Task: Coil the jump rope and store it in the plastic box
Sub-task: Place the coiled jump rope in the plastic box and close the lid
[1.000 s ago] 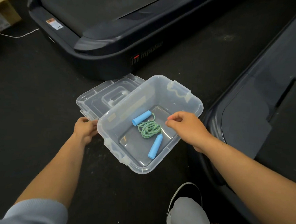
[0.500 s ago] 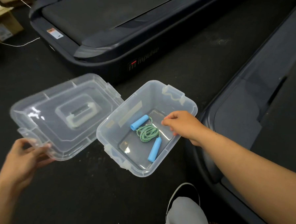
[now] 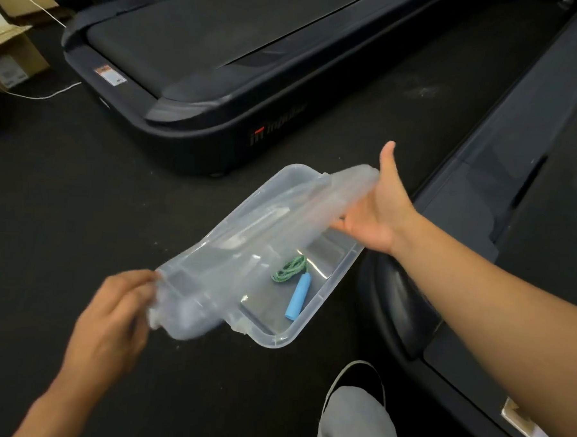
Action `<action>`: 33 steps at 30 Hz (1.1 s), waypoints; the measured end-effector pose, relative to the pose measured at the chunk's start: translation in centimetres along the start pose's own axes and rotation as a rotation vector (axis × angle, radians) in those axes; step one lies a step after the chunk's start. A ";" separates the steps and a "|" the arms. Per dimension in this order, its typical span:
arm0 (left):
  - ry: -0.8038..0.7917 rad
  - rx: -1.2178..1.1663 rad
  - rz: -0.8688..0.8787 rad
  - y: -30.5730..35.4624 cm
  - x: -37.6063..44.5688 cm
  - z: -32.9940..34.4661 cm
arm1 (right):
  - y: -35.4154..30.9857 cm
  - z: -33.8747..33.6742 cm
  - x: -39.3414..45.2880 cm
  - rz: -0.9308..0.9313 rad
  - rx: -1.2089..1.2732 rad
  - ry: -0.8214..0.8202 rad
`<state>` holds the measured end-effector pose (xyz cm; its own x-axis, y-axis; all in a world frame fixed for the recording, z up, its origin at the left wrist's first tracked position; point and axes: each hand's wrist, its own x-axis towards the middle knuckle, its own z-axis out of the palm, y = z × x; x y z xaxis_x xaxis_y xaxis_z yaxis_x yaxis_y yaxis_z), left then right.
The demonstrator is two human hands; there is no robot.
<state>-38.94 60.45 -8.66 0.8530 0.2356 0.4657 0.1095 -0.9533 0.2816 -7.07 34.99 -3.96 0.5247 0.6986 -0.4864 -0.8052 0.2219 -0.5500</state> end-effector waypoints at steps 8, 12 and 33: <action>-0.030 0.072 0.129 -0.8 -1.2 5.5 | -2.0 -2.8 0.1 -0.307 -0.809 0.471; -0.115 0.081 0.147 -0.4 -0.6 7.0 | -3.1 -2.6 0.9 -0.250 -1.596 0.574; -0.053 -1.321 -1.345 11.0 0.0 8.7 | -3.4 -2.7 5.3 -0.043 -1.676 0.517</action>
<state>-33.27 48.29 -12.87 0.5596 0.5716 -0.6001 0.2400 0.5813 0.7775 -0.81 36.14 -6.49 0.8304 0.3691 -0.4173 0.1644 -0.8780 -0.4496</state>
